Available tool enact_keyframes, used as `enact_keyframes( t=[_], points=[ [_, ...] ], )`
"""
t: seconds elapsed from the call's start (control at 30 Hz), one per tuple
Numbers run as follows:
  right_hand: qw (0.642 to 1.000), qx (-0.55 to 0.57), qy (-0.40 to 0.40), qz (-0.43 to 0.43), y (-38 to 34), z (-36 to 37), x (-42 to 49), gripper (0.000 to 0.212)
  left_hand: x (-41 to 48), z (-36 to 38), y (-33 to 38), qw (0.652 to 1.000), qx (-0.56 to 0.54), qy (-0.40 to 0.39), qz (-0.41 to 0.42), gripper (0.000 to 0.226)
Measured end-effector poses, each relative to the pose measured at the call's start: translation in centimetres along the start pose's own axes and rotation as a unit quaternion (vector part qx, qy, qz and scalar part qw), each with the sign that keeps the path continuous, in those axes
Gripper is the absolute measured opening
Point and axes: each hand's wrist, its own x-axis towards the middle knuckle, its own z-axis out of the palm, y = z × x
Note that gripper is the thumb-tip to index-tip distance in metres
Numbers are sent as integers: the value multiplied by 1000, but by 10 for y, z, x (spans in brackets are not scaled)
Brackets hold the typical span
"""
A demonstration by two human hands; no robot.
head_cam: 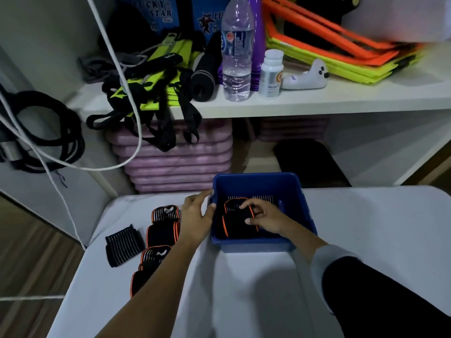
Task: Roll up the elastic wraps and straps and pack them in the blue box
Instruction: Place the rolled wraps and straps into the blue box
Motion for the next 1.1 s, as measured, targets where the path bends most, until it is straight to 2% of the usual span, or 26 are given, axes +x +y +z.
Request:
enact_keyframes(
  t=[0.37, 0.77, 1.1],
  points=[
    [985, -139, -89, 58, 12, 15, 17, 35, -12, 2, -13, 999, 18, -44, -5, 42],
    [976, -195, -88, 39, 11, 13, 13, 48, -14, 1, -18, 999, -7, -53, 0, 40],
    [986, -154, -38, 45, -2, 7, 3, 38, -14, -4, -21, 999, -8, -49, 2, 37]
  ],
)
